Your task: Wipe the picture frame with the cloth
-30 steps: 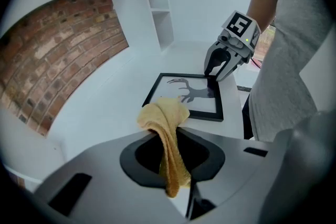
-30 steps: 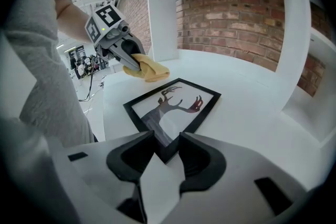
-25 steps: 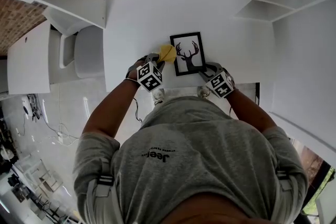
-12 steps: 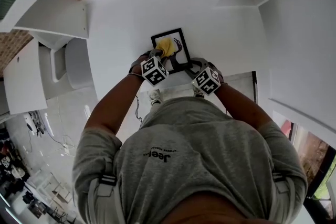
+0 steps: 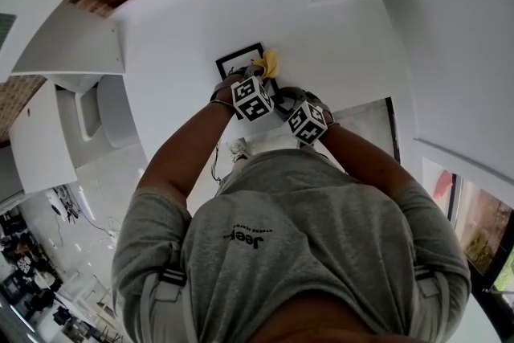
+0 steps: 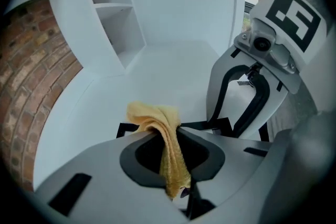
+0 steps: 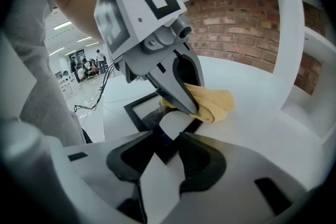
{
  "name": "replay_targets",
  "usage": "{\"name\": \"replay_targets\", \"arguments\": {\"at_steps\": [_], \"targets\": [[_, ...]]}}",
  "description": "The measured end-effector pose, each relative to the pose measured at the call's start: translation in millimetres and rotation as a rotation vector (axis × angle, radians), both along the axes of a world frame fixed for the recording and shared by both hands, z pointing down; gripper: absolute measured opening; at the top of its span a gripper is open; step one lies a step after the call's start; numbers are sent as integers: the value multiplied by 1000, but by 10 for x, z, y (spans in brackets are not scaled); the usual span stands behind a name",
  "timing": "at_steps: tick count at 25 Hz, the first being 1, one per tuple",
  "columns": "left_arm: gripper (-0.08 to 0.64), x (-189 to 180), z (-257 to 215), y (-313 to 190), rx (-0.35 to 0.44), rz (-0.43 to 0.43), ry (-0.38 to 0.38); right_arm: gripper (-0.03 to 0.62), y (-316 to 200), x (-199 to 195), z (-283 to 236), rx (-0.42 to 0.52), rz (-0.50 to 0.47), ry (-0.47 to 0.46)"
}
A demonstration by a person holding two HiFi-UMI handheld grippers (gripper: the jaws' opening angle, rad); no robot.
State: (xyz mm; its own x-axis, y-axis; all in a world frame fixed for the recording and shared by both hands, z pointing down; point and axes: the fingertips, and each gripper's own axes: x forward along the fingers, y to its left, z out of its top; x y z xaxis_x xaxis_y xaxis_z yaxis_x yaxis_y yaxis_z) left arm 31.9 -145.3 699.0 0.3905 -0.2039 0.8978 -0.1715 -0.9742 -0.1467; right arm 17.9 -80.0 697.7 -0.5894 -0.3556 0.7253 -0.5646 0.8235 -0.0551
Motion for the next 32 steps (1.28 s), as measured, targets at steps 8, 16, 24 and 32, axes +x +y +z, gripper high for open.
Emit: {"name": "replay_targets", "arguments": {"at_steps": [8, 16, 24, 32], "targets": [[66, 58, -54, 30, 2, 2, 25, 153, 5, 29, 5, -1, -1, -1], [66, -415, -244, 33, 25, -75, 50, 153, 8, 44, -6, -15, -2, 9], [66, -1264, -296, 172, 38, -199, 17, 153, -5, 51, 7, -24, -8, 24], [66, -1792, -302, 416, 24, -286, 5, 153, -7, 53, 31, -32, -8, 41]]}}
